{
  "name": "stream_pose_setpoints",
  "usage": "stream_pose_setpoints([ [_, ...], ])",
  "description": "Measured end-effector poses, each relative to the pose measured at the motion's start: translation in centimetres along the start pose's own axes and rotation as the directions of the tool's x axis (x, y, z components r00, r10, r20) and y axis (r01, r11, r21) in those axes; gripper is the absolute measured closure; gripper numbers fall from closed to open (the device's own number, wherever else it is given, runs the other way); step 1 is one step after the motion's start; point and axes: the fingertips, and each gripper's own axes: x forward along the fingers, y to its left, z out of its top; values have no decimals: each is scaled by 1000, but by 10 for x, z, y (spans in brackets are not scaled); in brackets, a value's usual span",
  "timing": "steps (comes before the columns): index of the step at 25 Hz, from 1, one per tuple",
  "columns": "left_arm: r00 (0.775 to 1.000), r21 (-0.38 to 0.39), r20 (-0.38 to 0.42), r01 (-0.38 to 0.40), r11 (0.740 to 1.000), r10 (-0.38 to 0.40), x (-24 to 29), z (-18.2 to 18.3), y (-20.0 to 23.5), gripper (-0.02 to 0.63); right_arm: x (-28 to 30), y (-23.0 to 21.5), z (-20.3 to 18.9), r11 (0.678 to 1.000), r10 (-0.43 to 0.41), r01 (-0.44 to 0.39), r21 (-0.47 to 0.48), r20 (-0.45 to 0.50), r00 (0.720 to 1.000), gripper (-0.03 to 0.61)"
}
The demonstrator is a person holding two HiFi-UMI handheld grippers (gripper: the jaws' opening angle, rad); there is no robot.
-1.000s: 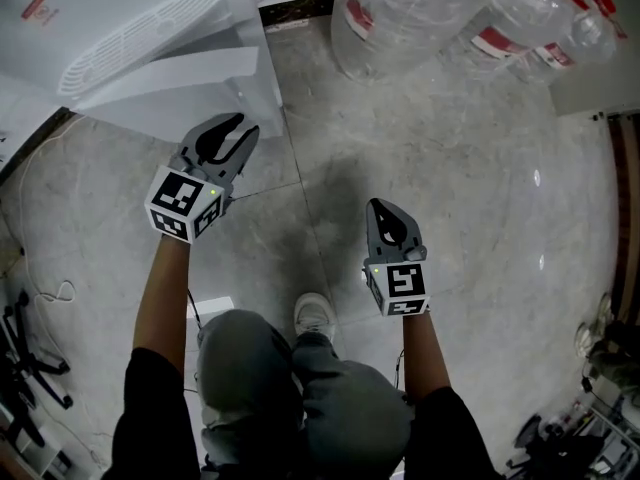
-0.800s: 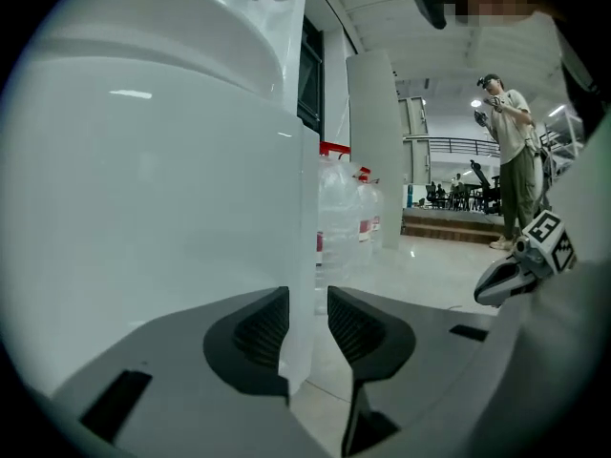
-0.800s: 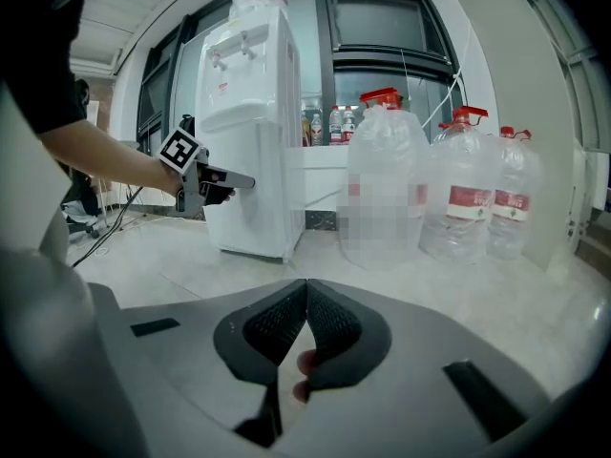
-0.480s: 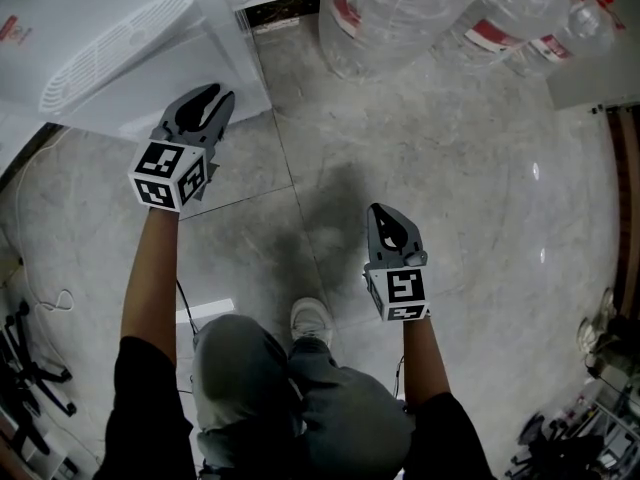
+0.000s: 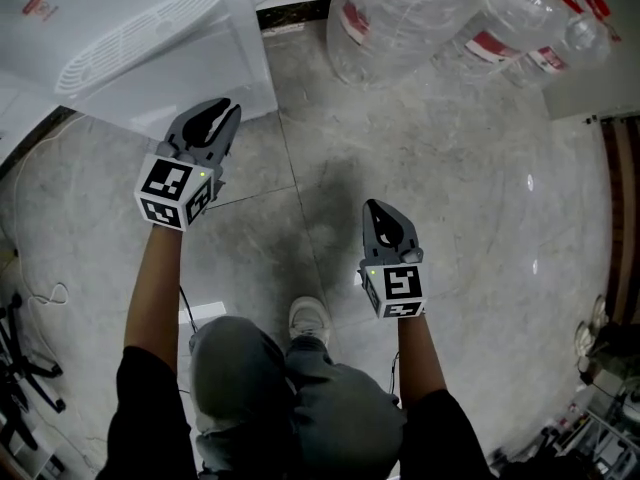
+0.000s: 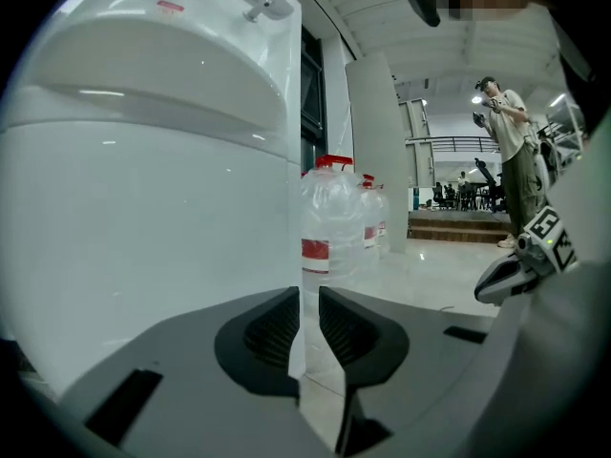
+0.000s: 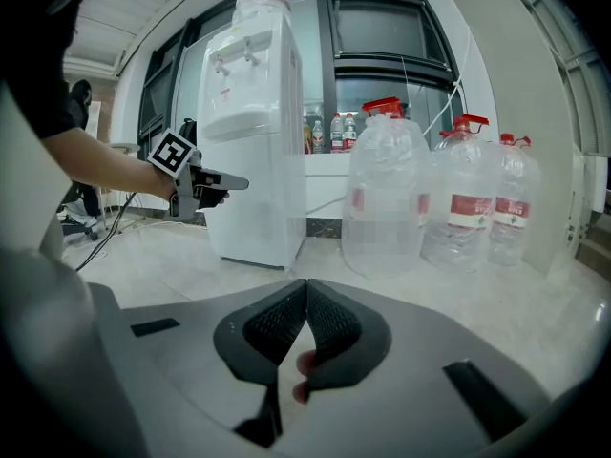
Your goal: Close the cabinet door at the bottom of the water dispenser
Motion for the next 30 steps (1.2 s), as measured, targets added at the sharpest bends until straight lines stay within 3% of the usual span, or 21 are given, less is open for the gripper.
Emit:
stream_pose_setpoints([
  [9,995,-56,42,-85,995,87,-78,-9,-1,586,10,64,26,995,93,-91,-40,38,995,566],
  [22,985,-171,-20,-172,970,171,-189,-84,-11,598,13,140,43,977,198,-193,-89,54,979,566],
  [30,973,-244,4,-221,944,229,-226,-66,-15,599,6,154,70,967,231,-223,-124,52,972,566],
])
